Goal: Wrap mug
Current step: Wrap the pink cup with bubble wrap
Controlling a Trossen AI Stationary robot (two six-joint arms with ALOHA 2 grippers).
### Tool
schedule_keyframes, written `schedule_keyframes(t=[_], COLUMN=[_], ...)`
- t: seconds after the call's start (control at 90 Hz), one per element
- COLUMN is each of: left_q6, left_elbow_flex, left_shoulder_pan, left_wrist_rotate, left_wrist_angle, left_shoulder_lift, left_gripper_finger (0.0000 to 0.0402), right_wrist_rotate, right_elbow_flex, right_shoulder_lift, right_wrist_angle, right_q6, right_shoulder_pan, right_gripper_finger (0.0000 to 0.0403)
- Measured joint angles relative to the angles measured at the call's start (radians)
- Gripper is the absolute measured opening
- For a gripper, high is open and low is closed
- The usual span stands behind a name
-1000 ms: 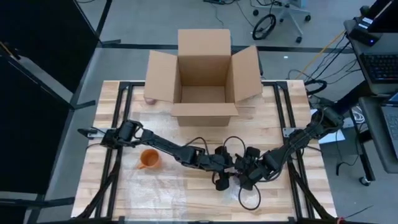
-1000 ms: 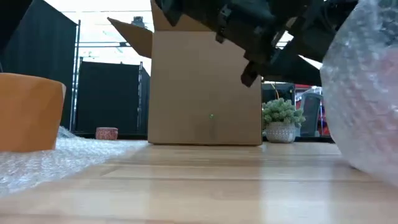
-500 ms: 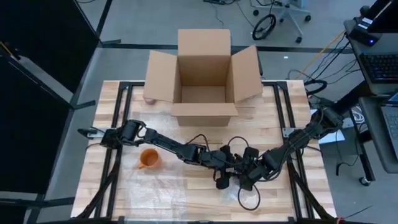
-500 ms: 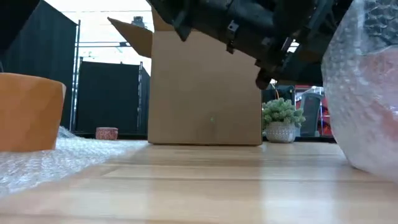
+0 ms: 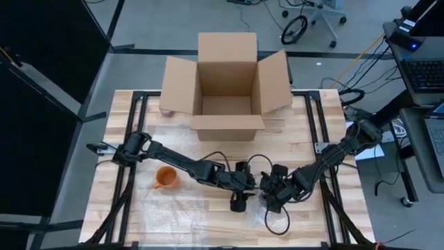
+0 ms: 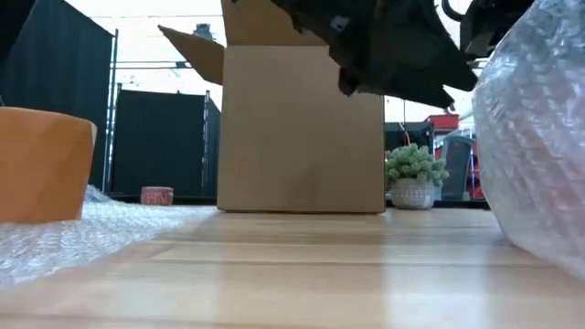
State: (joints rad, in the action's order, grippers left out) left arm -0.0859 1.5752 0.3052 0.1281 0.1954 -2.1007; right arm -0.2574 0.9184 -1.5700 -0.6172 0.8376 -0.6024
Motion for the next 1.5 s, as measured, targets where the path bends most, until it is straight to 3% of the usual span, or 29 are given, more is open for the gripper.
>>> schedule_keyframes(t=[0.267, 0.511, 0.7, 0.956, 1.433, 1.5], left_q6=[0.02, 0.027, 0.043, 0.042, 0.042, 0.042], left_elbow_flex=[0.001, 0.001, 0.001, 0.002, 0.003, 0.003], left_shoulder_pan=[0.036, 0.038, 0.038, 0.038, 0.038, 0.038], left_wrist_rotate=[0.037, 0.058, 0.058, 0.058, 0.058, 0.058], left_wrist_angle=[0.025, 0.03, 0.033, 0.033, 0.022, 0.023], left_shoulder_lift=[-0.011, -0.009, -0.009, -0.009, -0.008, -0.008], left_gripper_finger=[0.0178, 0.0178, 0.0178, 0.0178, 0.0178, 0.0178], right_wrist_rotate=[0.01, 0.144, 0.119, 0.118, 0.146, 0.145], right_elbow_flex=[0.0, 0.011, 0.007, 0.007, 0.006, 0.004], right_shoulder_lift=[-0.031, -0.146, -0.132, -0.13, -0.13, -0.132], right_wrist_angle=[0.002, 0.024, 0.035, 0.072, 0.101, 0.102], right_q6=[0.02, 0.027, 0.054, 0.047, 0.013, 0.004], right_shoulder_pan=[0.045, 0.081, 0.084, 0.085, 0.091, 0.091], right_gripper_finger=[0.0281, 0.0248, 0.0184, 0.0042, 0.0043, 0.0063])
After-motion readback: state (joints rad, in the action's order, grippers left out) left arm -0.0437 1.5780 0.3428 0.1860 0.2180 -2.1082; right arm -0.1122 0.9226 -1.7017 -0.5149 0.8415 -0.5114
